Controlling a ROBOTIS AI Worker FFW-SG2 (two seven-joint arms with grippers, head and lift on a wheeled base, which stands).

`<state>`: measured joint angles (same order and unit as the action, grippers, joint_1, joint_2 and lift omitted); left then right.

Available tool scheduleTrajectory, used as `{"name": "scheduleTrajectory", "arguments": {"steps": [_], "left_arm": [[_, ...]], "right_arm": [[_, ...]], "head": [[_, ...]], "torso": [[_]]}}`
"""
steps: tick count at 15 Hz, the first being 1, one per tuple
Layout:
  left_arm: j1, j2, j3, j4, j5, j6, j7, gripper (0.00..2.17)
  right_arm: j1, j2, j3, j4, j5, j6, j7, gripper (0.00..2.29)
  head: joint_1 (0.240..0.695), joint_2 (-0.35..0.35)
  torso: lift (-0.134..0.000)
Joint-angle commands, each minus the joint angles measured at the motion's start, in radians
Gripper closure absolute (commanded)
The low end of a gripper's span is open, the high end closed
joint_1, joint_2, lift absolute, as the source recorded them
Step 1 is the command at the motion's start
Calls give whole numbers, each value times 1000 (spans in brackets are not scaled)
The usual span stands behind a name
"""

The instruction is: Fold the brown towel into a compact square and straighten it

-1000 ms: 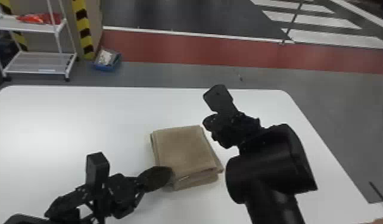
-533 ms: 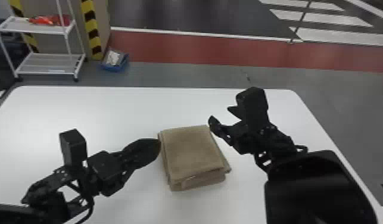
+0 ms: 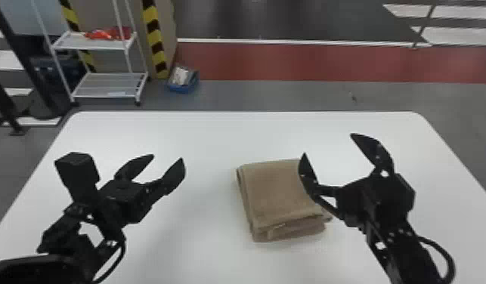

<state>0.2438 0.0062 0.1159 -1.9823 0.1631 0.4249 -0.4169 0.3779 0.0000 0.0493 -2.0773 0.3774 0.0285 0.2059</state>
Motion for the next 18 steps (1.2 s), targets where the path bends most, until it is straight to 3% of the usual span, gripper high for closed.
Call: {"name": "scheduleTrajectory", "arguments": {"steps": [1,3,5,6,11,18], "left_arm": [[20,-9,62,45,-2,-199,4,19],[26,-9,83,89,-59,-303,66,19],[31,-9,82,109,-148,-343,165,16],[37,-9,83,109,-157,-340,179,16],[97,-9,111,60,-188,-327,173,16],[118,-9,111,36,-194,-306,167,16]], "right_arm": [[27,1,-25,63,-68,-137,-31,63],[39,1,-60,78,-144,-112,-30,63],[39,1,-69,77,-161,-48,-33,63],[39,1,-71,74,-190,-51,-33,63],[50,1,-109,74,-307,-75,-33,66],[49,1,-121,78,-322,-54,-33,70]], "head": [[695,24],[695,59],[695,88],[695,97],[695,108],[695,94]], "torso": [[-124],[-124],[-124],[-124],[-124],[-124]]}}
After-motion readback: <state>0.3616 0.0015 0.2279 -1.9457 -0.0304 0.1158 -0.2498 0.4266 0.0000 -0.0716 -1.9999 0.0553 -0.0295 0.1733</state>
